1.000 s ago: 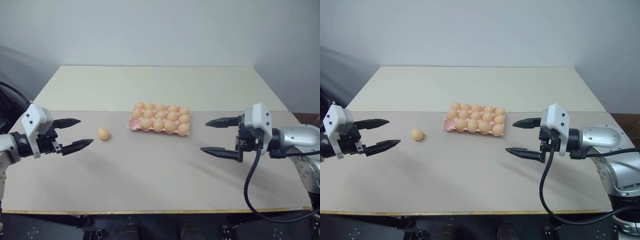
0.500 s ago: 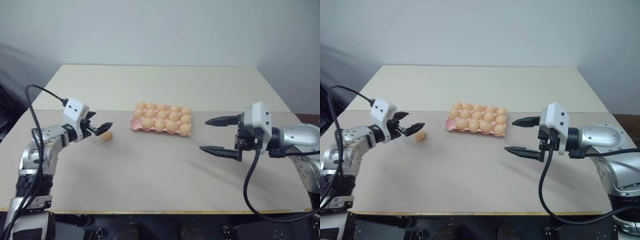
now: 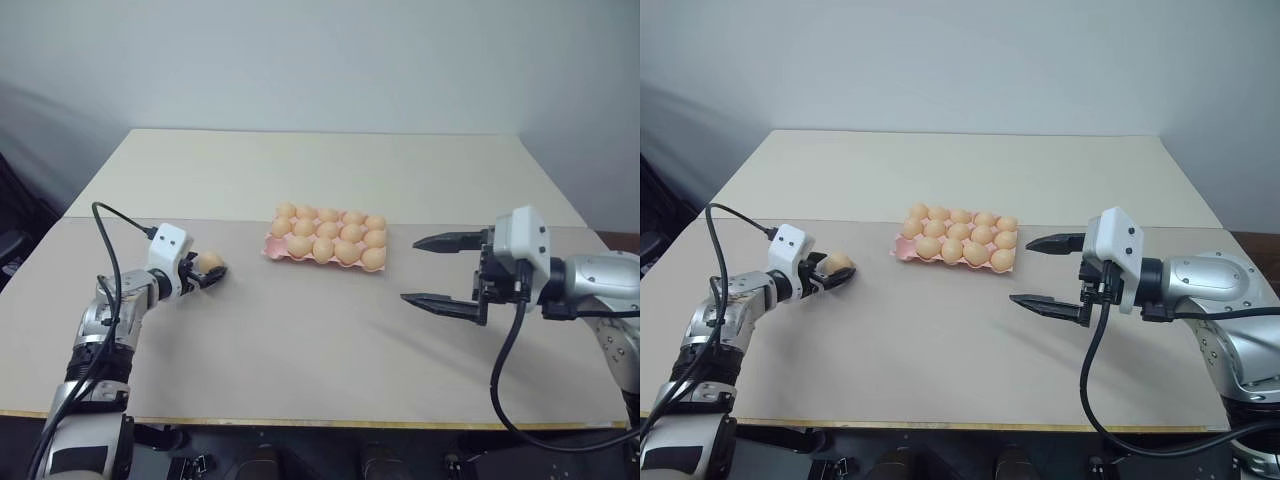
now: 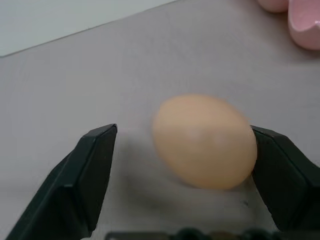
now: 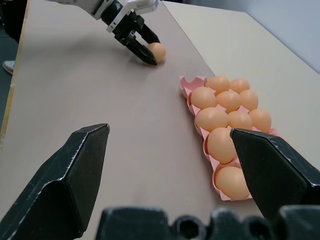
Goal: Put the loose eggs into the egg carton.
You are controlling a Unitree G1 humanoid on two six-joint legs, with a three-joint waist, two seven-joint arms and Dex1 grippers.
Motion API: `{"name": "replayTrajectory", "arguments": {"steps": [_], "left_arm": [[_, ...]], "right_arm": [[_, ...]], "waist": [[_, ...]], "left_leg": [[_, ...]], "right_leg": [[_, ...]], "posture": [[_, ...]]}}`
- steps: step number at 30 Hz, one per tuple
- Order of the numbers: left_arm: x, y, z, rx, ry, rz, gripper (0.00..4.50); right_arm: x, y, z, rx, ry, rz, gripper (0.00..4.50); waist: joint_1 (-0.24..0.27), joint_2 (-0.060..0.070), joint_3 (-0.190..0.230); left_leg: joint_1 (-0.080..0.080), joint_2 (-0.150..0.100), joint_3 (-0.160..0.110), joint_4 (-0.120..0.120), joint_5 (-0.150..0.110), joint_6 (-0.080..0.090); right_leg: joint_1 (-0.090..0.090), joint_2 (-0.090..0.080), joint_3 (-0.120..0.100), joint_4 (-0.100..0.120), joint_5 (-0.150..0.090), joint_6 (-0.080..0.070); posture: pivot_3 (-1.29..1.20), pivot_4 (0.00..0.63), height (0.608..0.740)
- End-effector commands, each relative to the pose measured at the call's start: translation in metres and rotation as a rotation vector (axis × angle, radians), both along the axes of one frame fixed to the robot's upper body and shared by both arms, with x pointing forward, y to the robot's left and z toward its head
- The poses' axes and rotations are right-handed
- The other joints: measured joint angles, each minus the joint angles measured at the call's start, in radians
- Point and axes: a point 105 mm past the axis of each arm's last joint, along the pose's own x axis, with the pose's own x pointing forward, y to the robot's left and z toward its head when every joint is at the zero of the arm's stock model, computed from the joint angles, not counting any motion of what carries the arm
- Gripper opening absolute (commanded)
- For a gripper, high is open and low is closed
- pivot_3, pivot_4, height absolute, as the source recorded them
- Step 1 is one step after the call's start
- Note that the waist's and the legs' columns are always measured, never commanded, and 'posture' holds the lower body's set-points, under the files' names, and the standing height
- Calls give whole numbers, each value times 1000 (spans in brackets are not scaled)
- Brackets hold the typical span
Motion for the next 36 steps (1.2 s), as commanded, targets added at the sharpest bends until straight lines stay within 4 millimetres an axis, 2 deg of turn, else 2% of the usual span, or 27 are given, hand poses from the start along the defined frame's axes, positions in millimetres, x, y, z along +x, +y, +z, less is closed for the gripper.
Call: {"name": "replayTrajectory", "arguments": {"steps": [1,4,6,9,12,15,18,22,25,31,36], "left_arm": [[6,-3,16,2,-64,-14,2711],[5,-1,20,-8,-79,-22,1948],[3,-1,24,-13,-99,-36,1736],[1,-2,39,-32,-148,-67,1714],[-1,-12,60,-55,-210,-136,1714],[-1,-30,75,-81,-251,-221,1714],[2,-54,82,-104,-262,-315,1714],[9,-81,81,-109,-254,-402,1714],[14,-93,76,-84,-231,-448,1714],[31,-101,65,-47,-204,-424,1714],[34,-108,58,-20,-186,-452,1714]], "right_arm": [[-4,1,10,-5,-53,9,4500],[-4,1,10,-5,-53,12,4500],[-4,2,10,-5,-53,12,4500],[-3,2,9,-4,-52,11,4500],[-4,2,9,-3,-52,11,4500],[-4,2,9,-2,-52,11,4500],[-3,3,9,-1,-55,11,4500],[-3,3,10,-2,-59,7,4500],[-4,2,11,-2,-64,-1,4500],[-8,0,11,1,-63,-17,4500],[-10,0,10,3,-63,-27,4500]], "waist": [[0,0,0],[0,0,0],[-1,0,0],[-1,0,0],[0,0,0],[0,0,0],[5,0,0],[4,0,0],[-1,0,0],[-5,0,0],[-1,0,0]], "left_leg": [[0,0,0,0,0,0],[0,0,0,0,0,0],[0,0,0,0,0,0],[0,0,0,0,0,0],[0,0,0,0,0,0],[0,0,0,0,0,0],[0,0,0,0,0,0],[0,0,0,1,0,0],[-1,0,0,0,0,0],[0,-1,0,1,0,0],[-1,-1,0,0,0,0]], "right_leg": [[0,0,0,0,0,0],[0,0,0,0,0,0],[0,0,0,0,0,0],[0,0,0,0,0,0],[0,0,0,0,0,0],[0,0,0,0,0,0],[0,0,0,0,0,0],[1,0,0,-1,0,0],[1,0,0,-1,0,0],[1,0,0,-1,0,0],[0,0,0,-1,0,0]], "posture": [[0,150,740],[0,150,740],[0,150,740],[0,150,740],[0,150,740],[0,150,740],[0,150,740],[0,150,740],[0,150,740],[0,150,740],[0,150,740]]}}
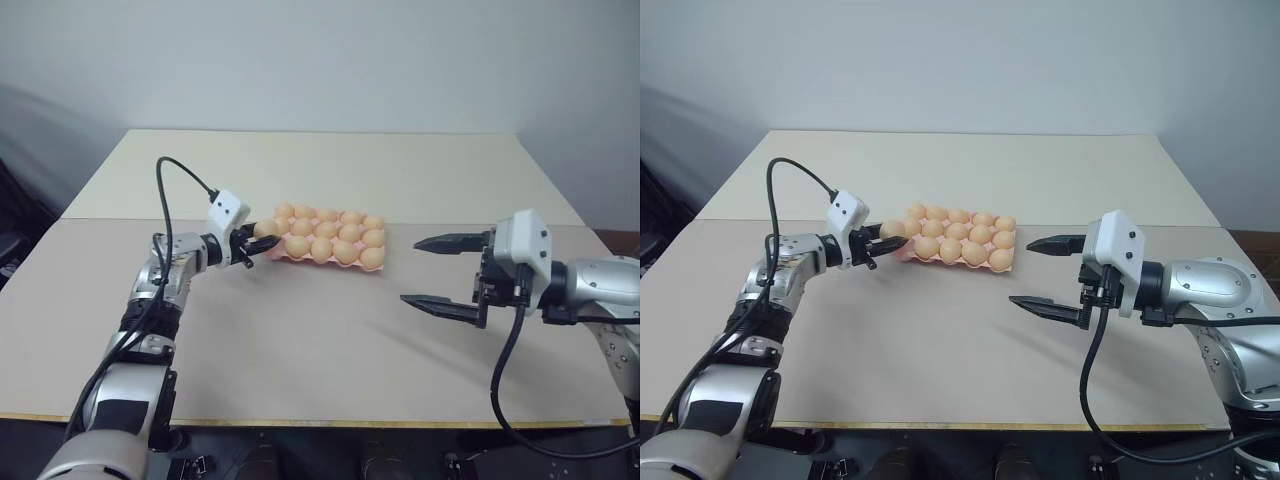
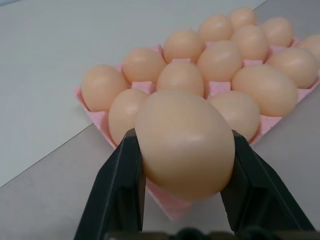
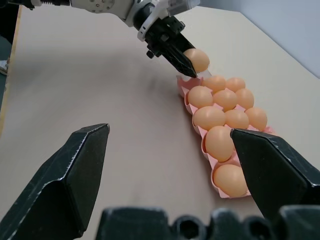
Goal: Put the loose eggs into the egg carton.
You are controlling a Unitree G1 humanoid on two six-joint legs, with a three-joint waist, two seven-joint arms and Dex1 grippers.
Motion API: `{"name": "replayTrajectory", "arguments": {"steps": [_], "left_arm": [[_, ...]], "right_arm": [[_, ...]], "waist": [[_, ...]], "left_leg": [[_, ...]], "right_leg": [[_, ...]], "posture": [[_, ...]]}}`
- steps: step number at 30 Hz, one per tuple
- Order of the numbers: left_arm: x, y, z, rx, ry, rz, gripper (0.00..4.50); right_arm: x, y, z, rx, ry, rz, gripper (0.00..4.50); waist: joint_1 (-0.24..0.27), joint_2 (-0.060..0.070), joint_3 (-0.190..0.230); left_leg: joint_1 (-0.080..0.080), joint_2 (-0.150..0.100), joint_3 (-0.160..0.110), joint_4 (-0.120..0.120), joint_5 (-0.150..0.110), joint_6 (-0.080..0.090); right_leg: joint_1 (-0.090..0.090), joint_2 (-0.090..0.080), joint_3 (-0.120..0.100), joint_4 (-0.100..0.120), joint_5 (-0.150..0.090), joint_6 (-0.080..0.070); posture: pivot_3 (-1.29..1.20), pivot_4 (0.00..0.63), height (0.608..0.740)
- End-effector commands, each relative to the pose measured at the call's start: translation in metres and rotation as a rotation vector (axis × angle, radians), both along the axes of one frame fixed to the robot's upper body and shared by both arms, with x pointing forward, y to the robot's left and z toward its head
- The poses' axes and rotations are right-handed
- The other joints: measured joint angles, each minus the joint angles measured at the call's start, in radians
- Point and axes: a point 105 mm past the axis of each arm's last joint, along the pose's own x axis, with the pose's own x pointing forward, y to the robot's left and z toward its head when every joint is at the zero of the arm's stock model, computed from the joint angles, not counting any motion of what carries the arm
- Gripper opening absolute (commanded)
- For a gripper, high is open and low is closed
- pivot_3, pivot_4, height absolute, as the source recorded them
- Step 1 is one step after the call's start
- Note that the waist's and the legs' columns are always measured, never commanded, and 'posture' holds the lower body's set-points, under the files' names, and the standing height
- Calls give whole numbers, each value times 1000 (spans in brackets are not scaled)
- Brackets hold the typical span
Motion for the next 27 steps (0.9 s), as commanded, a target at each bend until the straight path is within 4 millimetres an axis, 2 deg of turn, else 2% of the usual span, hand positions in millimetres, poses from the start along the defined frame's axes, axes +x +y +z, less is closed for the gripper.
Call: {"name": "replayTrajectory", "arguments": {"steps": [1,9,13,17,19,23,27], "left_arm": [[3,-7,13,9,-43,-31,2044],[2,-2,19,-5,-63,-24,4481],[-7,9,36,-54,-118,-42,4481],[-30,36,60,-92,-161,-38,4481],[-39,44,66,-97,-158,-33,4481],[-79,75,79,-71,-140,-27,4481],[-115,86,83,-54,-112,-26,4481]], "right_arm": [[-5,-1,12,2,-52,-4,4500],[-5,0,12,5,-53,-5,4500],[-5,0,13,7,-53,-2,4500],[-3,1,11,10,-45,2,4500],[-2,1,11,11,-42,3,4500],[3,-1,9,19,-27,5,4500],[7,-4,7,20,-14,7,4500]], "waist": [[1,0,0],[0,0,0],[-4,0,0],[-8,0,0],[-11,0,0],[-17,0,0],[-23,0,0]], "left_leg": [[0,0,0,0,0,0],[0,0,0,0,0,0],[0,0,0,0,0,0],[0,1,0,0,0,0],[0,1,0,0,0,0],[1,1,0,0,0,0],[1,2,0,-1,0,0]], "right_leg": [[0,0,0,0,0,0],[0,0,0,0,0,0],[0,0,0,0,0,0],[-1,0,0,1,0,0],[-1,0,0,1,0,0],[0,0,0,1,0,0],[0,0,0,1,0,0]], "posture": [[0,150,740],[0,150,740],[0,150,740],[0,150,740],[0,150,740],[0,150,740],[0,150,740]]}}
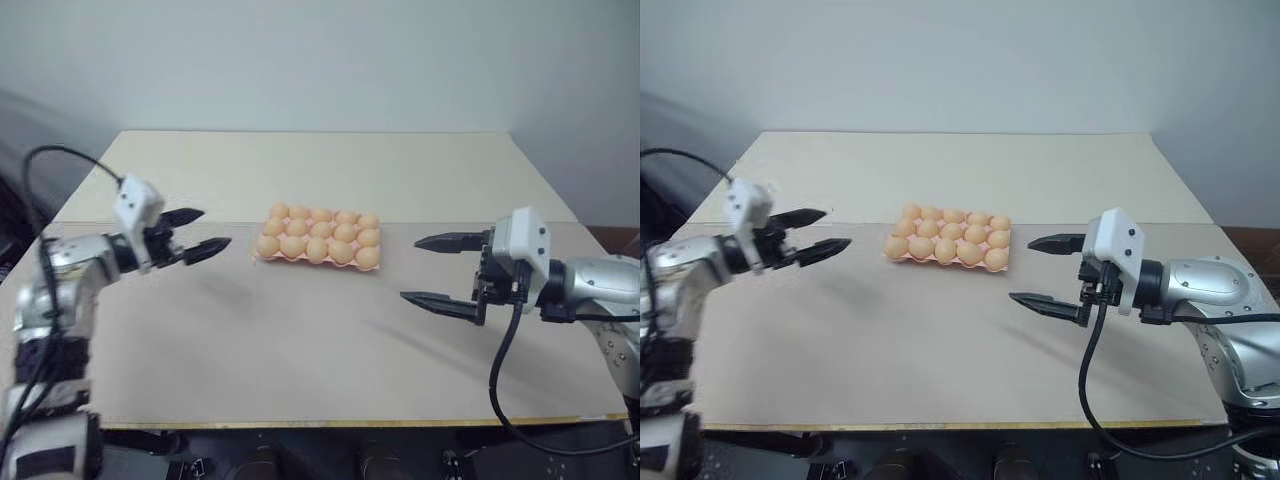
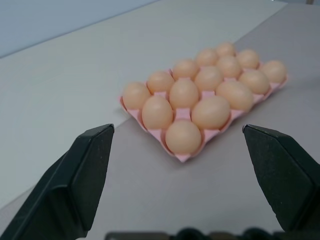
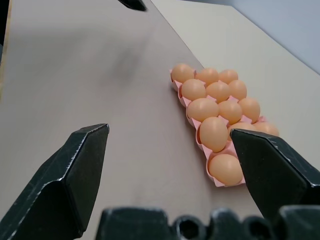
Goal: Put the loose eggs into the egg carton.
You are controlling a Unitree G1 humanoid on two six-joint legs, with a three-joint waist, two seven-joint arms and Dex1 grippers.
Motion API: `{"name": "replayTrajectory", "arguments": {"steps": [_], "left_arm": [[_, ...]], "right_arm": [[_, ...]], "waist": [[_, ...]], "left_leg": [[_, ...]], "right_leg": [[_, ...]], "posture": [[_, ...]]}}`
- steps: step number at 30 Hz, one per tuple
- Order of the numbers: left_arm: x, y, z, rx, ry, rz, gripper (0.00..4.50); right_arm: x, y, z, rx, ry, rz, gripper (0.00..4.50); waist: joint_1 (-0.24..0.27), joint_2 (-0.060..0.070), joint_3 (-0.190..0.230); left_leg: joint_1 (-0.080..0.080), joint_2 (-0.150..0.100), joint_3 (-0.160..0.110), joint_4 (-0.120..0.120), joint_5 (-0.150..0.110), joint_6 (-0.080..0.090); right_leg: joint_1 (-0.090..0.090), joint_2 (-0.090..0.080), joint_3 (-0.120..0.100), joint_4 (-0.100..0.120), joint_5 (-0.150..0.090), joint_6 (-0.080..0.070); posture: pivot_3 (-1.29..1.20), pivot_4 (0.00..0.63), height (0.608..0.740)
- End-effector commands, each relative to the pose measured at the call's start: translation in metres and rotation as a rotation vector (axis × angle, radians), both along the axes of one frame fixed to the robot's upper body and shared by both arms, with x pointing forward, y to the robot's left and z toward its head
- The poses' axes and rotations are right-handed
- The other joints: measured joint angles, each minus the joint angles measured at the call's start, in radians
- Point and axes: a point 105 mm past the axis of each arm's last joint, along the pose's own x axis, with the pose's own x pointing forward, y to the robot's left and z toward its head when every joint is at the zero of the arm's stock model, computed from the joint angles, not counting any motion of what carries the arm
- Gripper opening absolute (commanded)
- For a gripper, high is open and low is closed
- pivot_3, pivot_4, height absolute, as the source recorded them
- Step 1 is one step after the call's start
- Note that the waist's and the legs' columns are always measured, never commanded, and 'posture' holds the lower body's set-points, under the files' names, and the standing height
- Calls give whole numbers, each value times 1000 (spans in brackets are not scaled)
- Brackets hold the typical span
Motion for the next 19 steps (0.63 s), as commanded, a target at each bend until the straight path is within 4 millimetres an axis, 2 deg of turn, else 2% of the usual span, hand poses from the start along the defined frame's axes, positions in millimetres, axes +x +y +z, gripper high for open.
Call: {"name": "replayTrajectory", "arguments": {"steps": [1,6,11,19], "left_arm": [[-28,-2,22,3,-48,-39,4481],[-55,2,16,-9,-16,7,4481],[-65,-1,17,-37,-16,40,4481],[-77,-6,12,-39,10,27,4481]], "right_arm": [[0,0,8,2,-40,21,4500],[2,-3,3,7,-25,12,4500],[2,-7,-5,5,-8,-3,4500],[3,-11,-3,-2,-3,-11,4500]], "waist": [[3,0,0],[2,0,0],[2,0,0],[-3,0,0]], "left_leg": [[0,0,0,0,0,0],[2,0,0,0,0,0],[1,0,0,0,0,0],[2,0,1,-1,0,0]], "right_leg": [[1,0,0,0,0,0],[2,0,0,-1,0,0],[2,0,0,-1,0,0],[2,0,0,-1,0,0]], "posture": [[0,150,740],[0,150,740],[0,150,740],[0,150,740]]}}
